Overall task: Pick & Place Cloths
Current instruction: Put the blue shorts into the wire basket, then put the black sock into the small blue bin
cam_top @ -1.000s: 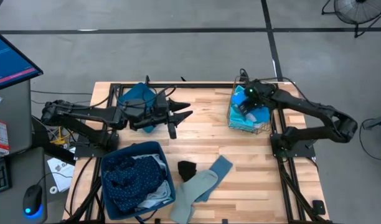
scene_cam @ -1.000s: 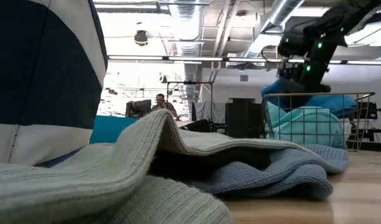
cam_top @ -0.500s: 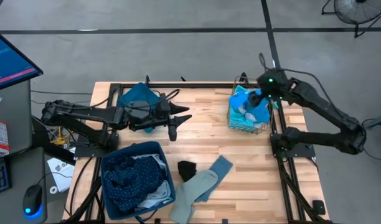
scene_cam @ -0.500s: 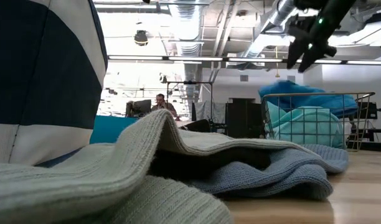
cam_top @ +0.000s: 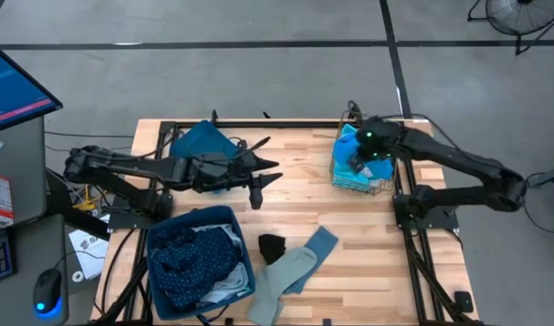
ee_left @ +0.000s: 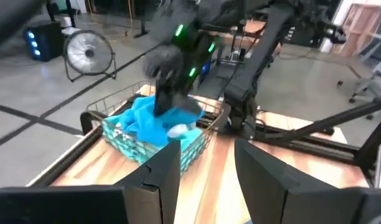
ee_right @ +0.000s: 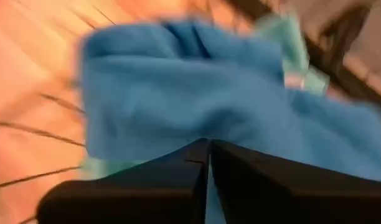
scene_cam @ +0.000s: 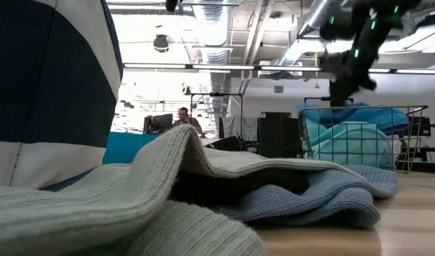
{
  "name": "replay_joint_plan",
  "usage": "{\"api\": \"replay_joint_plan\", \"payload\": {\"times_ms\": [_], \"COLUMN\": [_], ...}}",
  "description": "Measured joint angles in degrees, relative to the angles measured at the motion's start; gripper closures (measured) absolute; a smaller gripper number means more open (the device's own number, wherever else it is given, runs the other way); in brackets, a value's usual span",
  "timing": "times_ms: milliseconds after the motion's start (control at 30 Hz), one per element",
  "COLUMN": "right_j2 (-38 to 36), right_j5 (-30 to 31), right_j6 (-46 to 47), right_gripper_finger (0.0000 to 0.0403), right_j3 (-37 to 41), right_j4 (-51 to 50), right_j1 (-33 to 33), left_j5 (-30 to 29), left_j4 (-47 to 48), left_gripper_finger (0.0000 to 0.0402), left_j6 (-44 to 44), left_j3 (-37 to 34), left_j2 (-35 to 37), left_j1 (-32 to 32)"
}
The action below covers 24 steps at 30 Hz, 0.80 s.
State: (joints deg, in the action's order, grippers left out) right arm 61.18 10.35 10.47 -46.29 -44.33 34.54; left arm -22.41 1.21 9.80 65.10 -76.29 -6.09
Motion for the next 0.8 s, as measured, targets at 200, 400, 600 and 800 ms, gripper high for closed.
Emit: {"api": "replay_joint_plan", "payload": {"times_ms": [200, 400, 600, 800], "right_j2": [8.45, 12.65, 9.88, 4.72], "right_j5": [-3.03, -5.69, -6.21, -6.05], "right_j6": [0.73, -1.46, -2.84, -4.68], "right_gripper_finger": [0.0371, 0.0397, 0.0394, 0.0361], "right_j3": [9.55, 10.77, 4.69, -4.00], "right_j4": [6.58, 8.24, 3.82, -2.82], "right_j1": [2.95, 3.28, 2.96, 2.94], "left_j5": [0.36, 0.36, 2.89, 10.04], "left_j4": [-0.04, 0.06, 0.31, 1.87], "left_gripper_finger": [0.0267, 0.0267, 0.0267, 0.0267], "left_j6": [1.20, 1.03, -0.81, -3.23], "left_j3": [0.00, 0.00, 0.00, 0.00], "left_j2": [-0.50, -0.63, -0.63, -1.23], "left_j1": [0.00, 0.00, 0.00, -0.43]}}
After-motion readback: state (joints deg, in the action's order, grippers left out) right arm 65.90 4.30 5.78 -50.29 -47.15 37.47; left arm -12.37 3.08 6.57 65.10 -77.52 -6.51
